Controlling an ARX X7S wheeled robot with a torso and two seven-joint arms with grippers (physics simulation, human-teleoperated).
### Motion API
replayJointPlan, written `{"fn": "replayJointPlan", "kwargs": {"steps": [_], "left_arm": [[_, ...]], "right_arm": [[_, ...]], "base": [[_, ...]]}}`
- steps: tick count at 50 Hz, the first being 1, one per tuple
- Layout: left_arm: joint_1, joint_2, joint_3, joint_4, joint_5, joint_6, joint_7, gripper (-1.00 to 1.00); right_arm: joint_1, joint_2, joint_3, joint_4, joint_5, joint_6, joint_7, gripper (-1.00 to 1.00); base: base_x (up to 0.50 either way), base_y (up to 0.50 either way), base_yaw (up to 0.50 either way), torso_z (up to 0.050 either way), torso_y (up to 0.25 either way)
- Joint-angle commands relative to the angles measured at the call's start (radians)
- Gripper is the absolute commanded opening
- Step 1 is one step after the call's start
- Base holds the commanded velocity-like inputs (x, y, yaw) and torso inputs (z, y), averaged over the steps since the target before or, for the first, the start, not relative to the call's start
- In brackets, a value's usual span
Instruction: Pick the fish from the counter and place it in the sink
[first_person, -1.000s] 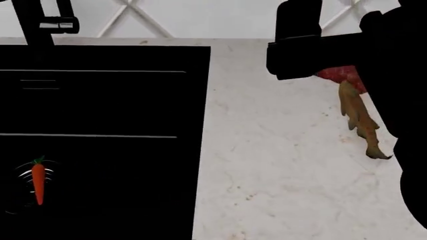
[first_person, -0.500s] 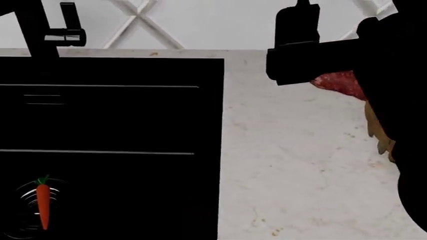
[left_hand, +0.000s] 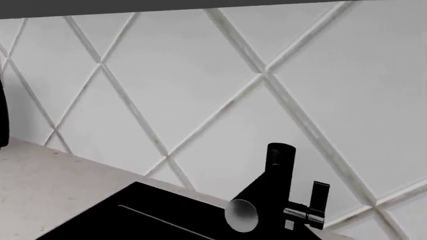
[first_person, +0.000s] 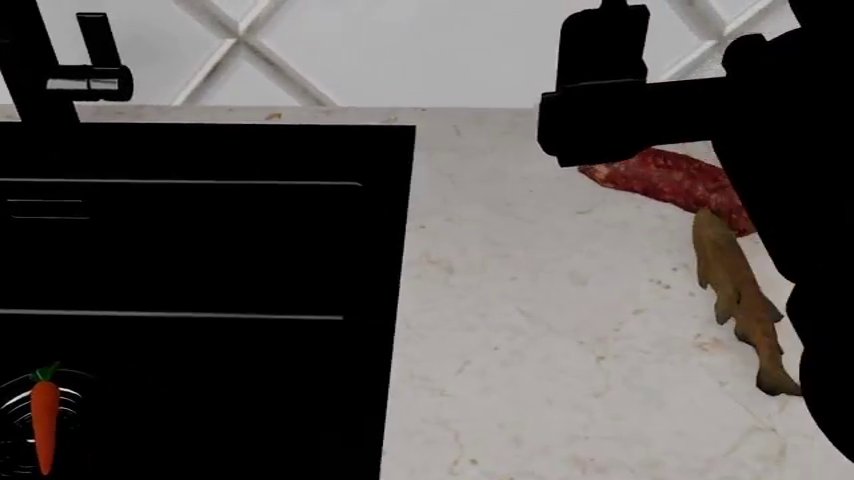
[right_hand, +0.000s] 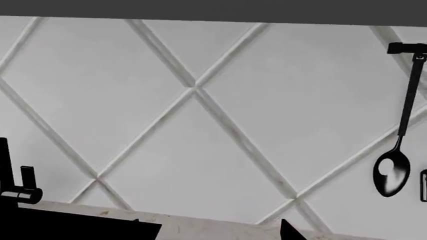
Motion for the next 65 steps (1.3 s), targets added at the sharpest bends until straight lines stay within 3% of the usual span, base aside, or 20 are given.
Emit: {"fn": "replayJointPlan", "kwargs": {"steps": [1, 18, 24, 52, 65], "left_arm": [[-0.009, 0.01, -0.016, -0.008, 0.01, -0.006, -0.005, 1.0], [-0.004, 0.005, -0.027, -0.006, -0.016, -0.007, -0.022, 1.0], [0.001, 0.001, -0.03, -0.009, -0.024, -0.004, -0.026, 1.0], [0.049, 0.002, -0.039, -0.037, -0.043, 0.04, -0.035, 1.0], [0.07, 0.004, -0.046, -0.03, -0.049, 0.044, -0.044, 1.0]], "right_arm": [[0.0, -0.007, 0.009, 0.005, -0.005, -0.013, -0.017, 1.0], [-0.009, 0.024, -0.005, -0.001, 0.011, -0.01, -0.016, 1.0], [0.009, 0.056, -0.011, 0.092, 0.122, 0.039, 0.059, 1.0], [-0.056, 0.135, -0.061, 0.371, -0.005, 0.008, -0.026, 1.0], [-0.01, 0.133, -0.192, 0.482, -0.146, -0.011, -0.111, 1.0]], "base": [[0.0, 0.0, 0.0, 0.0, 0.0], [0.06, 0.0, 0.0, 0.0, 0.0], [0.0, 0.0, 0.0, 0.0, 0.0], [0.0, 0.0, 0.0, 0.0, 0.0], [0.0, 0.0, 0.0, 0.0, 0.0]]}}
